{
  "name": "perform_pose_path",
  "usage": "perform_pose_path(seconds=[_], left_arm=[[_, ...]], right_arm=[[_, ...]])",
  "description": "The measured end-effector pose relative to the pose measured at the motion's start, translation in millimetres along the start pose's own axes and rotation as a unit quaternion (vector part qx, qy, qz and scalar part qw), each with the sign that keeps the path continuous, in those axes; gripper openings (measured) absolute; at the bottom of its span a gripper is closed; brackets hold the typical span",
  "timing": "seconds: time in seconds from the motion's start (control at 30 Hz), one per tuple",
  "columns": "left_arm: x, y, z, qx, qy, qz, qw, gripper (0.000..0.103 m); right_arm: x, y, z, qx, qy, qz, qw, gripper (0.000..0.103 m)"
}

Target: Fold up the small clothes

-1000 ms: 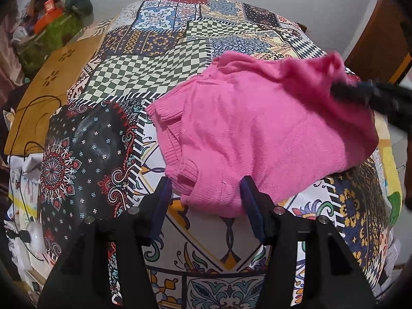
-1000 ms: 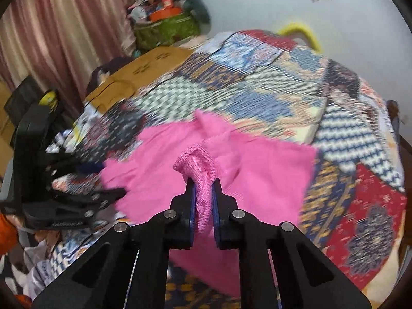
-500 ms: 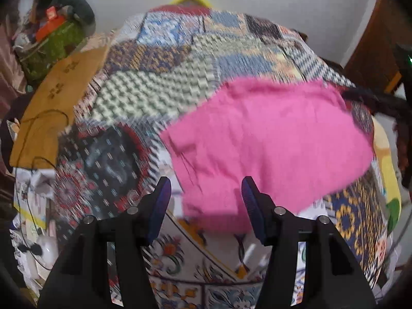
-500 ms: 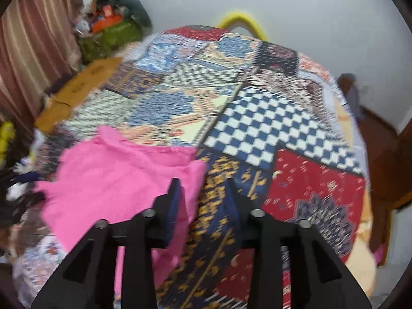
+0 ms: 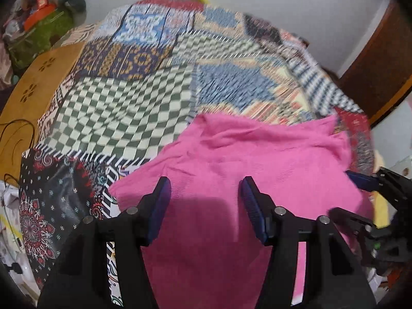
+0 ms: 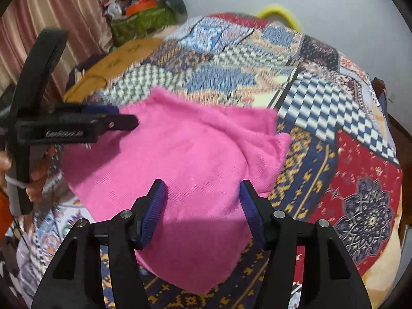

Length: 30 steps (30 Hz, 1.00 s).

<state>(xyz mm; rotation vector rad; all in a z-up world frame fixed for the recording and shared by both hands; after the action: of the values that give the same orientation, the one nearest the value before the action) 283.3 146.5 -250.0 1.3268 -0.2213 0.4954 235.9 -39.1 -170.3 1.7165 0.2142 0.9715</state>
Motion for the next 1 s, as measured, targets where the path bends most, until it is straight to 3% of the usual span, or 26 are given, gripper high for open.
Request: perform_pose_path(seconds=[0.13, 0.23, 0.33, 0.53, 0.67, 0.73, 0.83, 1.0], left_arm=[[-4.8, 2.6, -10.0, 0.007, -0.009, 0.007, 0.9999, 0.057], [-9.5, 13.1, -23.2, 0.070, -0.024, 0.021, 0.9970, 0.057], [-17.6, 17.5, -46.3, 0.095, -0.017, 0.010, 0.9953, 0.057], [-32.3, 49.0, -71.8, 0.060, 0.020, 0.019, 0.9978, 0.060], [-41.9, 59.0, -75.3, -0.020, 0.080, 0.016, 0.9965, 0.061], [-46.2, 51.8, -73.1, -0.068, 0.111, -0.001, 0.9915, 0.061], [-48.1, 34.1, -65.5, -0.077, 0.125, -0.027, 0.9887, 0.061], [-48.8, 8.5, -60.1, -0.072, 0.135, -0.047, 0.9870, 0.062]], right_arm=[[-4.9, 1.5, 14.4, 0.005, -0.020, 0.005, 1.000, 0.057], [-10.1, 4.7, 25.9, -0.007, -0.028, 0.001, 1.000, 0.057], [-15.6, 9.0, 33.1, -0.010, -0.033, -0.001, 0.999, 0.057], [-15.0, 25.4, 30.3, -0.022, -0.032, 0.006, 0.999, 0.058], [-12.6, 29.8, 27.4, -0.001, -0.051, 0.013, 0.999, 0.069], [-12.7, 25.4, 22.9, -0.002, -0.052, 0.012, 0.999, 0.069], [-13.3, 11.0, 19.6, -0.001, -0.055, -0.004, 0.998, 0.069], [-14.0, -5.5, 26.1, 0.035, -0.095, -0.016, 0.995, 0.069]])
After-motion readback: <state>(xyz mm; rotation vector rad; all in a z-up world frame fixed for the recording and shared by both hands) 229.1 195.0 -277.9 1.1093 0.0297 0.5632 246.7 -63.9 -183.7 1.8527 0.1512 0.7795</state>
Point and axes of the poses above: each gripper's, at about its wrist camera, not at the fingertips, and y roughly against the way its jaws point, z to its right, x to its top, the point moved 3 cm from there along -y, roughly the way its jaws point, and after that the axes turned 6 degrees about -x, right-handed, at the moved point
